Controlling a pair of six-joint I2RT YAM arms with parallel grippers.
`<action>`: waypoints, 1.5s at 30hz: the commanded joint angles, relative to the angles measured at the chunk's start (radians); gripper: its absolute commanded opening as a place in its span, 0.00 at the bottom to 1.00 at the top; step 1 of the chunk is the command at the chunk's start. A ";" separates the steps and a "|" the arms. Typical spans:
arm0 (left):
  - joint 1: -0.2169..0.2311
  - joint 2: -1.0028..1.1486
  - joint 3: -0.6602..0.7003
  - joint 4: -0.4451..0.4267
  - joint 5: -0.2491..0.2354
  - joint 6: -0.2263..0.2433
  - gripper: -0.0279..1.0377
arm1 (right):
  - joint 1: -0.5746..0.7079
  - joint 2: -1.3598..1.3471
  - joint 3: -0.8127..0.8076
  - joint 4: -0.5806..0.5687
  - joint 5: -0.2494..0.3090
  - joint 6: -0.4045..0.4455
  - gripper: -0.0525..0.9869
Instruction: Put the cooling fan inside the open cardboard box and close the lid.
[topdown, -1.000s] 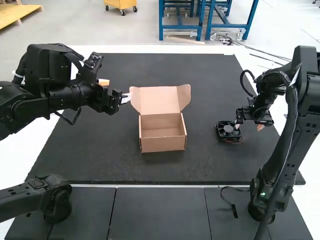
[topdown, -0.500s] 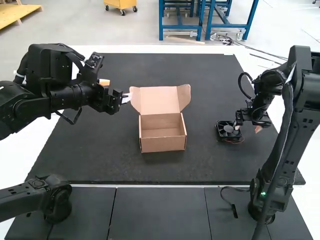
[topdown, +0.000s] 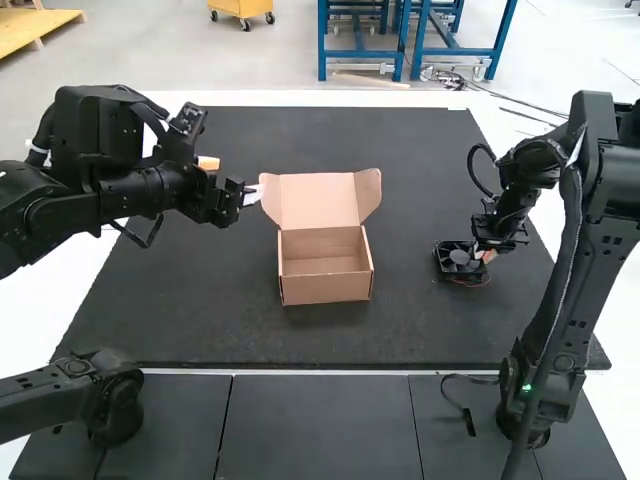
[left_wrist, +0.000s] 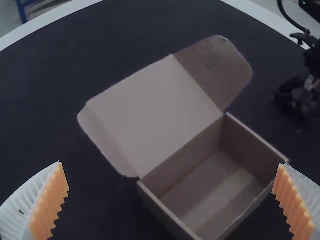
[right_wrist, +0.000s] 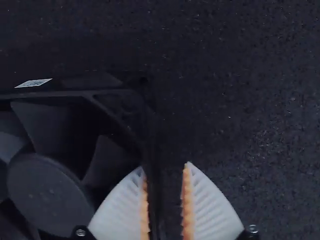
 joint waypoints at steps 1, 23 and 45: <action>0.003 -0.001 0.057 0.006 -0.009 -0.005 0.93 | 0.004 0.037 0.014 -0.005 -0.023 0.009 0.04; -0.013 -0.022 0.034 -0.100 -0.012 0.013 0.93 | 0.001 -0.279 0.003 -0.153 -0.113 0.133 0.03; -0.025 -0.126 -0.024 -0.229 -0.010 0.034 0.93 | 0.197 -0.700 0.000 -0.352 -0.214 0.256 0.03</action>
